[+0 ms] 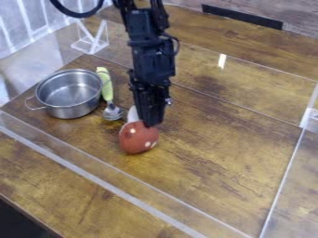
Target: Remove the mushroom from the silver pot and put it on the table
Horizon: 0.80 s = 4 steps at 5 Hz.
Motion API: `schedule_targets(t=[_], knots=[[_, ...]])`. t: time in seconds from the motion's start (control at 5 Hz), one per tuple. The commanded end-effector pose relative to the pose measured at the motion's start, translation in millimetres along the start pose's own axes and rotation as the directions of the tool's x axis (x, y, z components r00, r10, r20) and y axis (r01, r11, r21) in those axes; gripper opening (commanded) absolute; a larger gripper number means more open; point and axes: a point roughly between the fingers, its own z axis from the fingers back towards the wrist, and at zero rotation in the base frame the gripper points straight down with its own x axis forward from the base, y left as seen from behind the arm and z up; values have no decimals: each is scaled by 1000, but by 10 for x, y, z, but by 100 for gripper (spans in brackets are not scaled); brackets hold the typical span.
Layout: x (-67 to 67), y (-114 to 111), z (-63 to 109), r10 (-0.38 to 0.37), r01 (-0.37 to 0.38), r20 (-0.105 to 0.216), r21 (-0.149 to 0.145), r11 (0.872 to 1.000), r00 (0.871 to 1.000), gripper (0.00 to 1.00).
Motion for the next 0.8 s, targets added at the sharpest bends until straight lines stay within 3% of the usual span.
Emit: schedule_targets(t=[0.0, 0.6], knots=[[69, -225, 242, -16, 15, 35, 25, 1000, 999, 0], [15, -595, 276, -30, 29, -39, -9, 1000, 999, 0]])
